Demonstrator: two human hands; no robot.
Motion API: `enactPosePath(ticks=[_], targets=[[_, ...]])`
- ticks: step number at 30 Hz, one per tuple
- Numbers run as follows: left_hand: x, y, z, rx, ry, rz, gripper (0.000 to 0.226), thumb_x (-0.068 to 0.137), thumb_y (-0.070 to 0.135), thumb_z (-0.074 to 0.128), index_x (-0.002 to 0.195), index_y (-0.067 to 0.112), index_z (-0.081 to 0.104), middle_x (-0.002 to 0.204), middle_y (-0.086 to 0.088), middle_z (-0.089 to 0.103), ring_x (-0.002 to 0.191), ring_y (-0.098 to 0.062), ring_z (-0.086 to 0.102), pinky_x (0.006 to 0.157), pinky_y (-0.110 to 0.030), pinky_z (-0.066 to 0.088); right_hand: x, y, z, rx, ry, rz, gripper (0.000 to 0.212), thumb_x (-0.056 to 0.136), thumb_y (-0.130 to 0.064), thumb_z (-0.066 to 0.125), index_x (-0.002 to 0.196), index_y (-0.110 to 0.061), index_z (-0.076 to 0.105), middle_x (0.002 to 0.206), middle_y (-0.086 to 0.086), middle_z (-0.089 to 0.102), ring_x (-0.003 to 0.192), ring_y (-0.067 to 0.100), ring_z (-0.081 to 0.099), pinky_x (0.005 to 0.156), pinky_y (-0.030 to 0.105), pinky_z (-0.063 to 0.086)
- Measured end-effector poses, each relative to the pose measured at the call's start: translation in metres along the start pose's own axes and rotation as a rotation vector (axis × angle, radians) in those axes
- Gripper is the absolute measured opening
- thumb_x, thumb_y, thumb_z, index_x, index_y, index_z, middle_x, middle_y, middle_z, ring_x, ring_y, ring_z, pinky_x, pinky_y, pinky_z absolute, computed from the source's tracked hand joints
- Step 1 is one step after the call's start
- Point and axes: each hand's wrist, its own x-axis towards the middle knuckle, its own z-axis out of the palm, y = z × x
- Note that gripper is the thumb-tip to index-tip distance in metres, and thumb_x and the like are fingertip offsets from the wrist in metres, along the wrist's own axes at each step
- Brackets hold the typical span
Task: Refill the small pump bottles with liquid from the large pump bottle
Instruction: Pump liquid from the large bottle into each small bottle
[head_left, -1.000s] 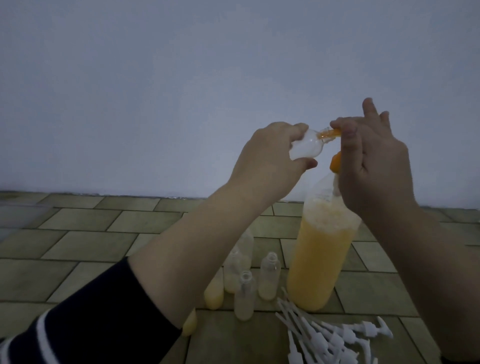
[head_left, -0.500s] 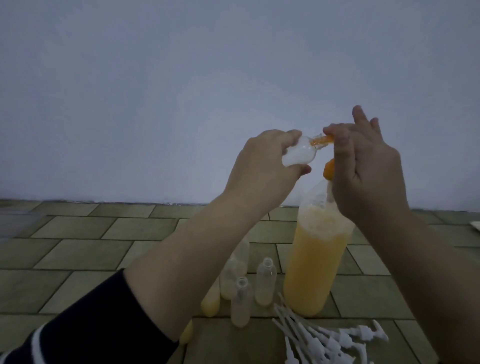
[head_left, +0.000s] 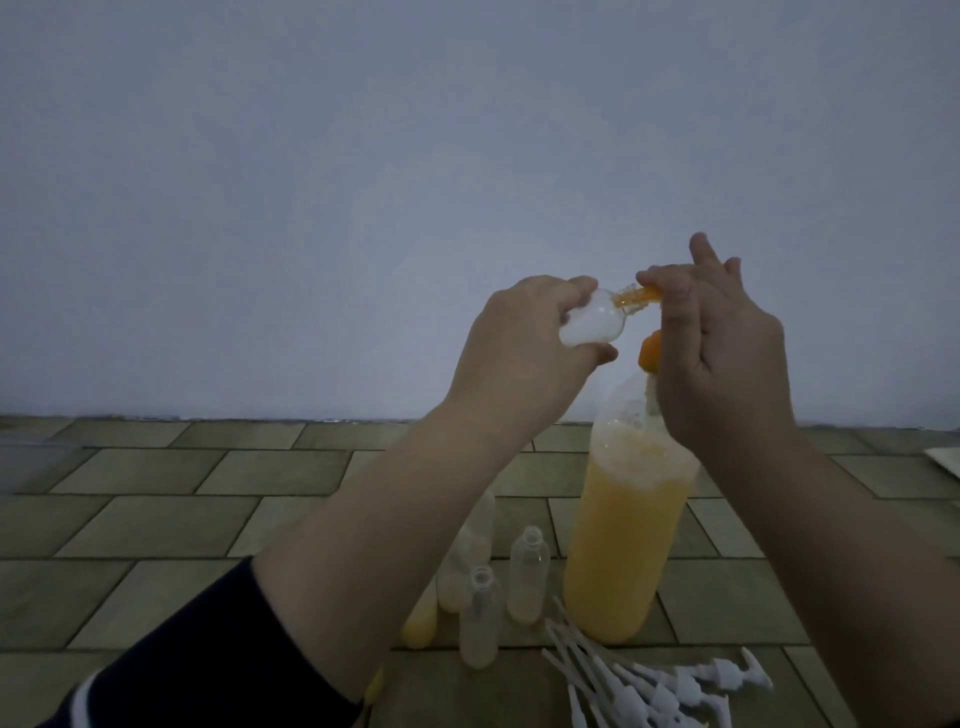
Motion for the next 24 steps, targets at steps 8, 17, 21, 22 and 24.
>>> enactPosePath(ticks=[8,17,21,22,24], targets=[[-0.003,-0.005,0.006,0.022,-0.017,0.011,0.057,0.076,0.027,0.076,0.128,0.018,0.057,0.122,0.002,0.061,0.104,-0.012,0.057,0.093,-0.028,0.047,-0.012,0.014,0.009,-0.034,-0.056,-0.015,0.052,0.099,-0.035,0.022,0.114,-0.004,0.061,0.124,0.009,0.060,0.139,0.020,0.029,0.116,0.031,0.017],[0.003,-0.003,0.004,0.035,-0.012,0.042,0.057,0.077,0.028,0.075,0.130,0.020,0.055,0.124,0.004,0.061,0.105,-0.011,0.057,0.094,-0.026,0.047,-0.010,0.013,0.012,-0.027,0.028,-0.029,0.047,0.097,-0.032,0.028,0.114,-0.004,0.061,0.125,0.011,0.060,0.138,0.016,0.029,0.116,0.025,0.015],[0.001,-0.008,0.007,0.038,-0.047,0.030,0.057,0.077,0.026,0.076,0.129,0.018,0.056,0.123,0.002,0.061,0.104,-0.012,0.058,0.094,-0.030,0.048,-0.017,0.015,0.018,-0.026,0.009,-0.009,0.046,0.096,-0.031,0.028,0.114,-0.003,0.061,0.125,0.012,0.060,0.138,0.021,0.032,0.116,0.030,0.019],[0.001,-0.009,0.007,0.052,-0.048,0.036,0.056,0.077,0.027,0.075,0.129,0.019,0.056,0.122,0.003,0.061,0.103,-0.012,0.058,0.093,-0.030,0.049,-0.017,0.014,0.017,-0.045,-0.011,-0.009,0.047,0.096,-0.033,0.027,0.116,-0.004,0.060,0.126,0.011,0.059,0.139,0.020,0.031,0.115,0.027,0.016],[0.002,-0.009,0.004,0.061,-0.047,0.035,0.055,0.077,0.028,0.075,0.128,0.020,0.056,0.120,0.004,0.061,0.101,-0.010,0.057,0.092,-0.029,0.049,-0.014,0.013,0.012,-0.078,-0.042,-0.018,0.049,0.096,-0.036,0.025,0.119,-0.006,0.058,0.130,0.010,0.057,0.139,0.020,0.029,0.115,0.024,0.012]])
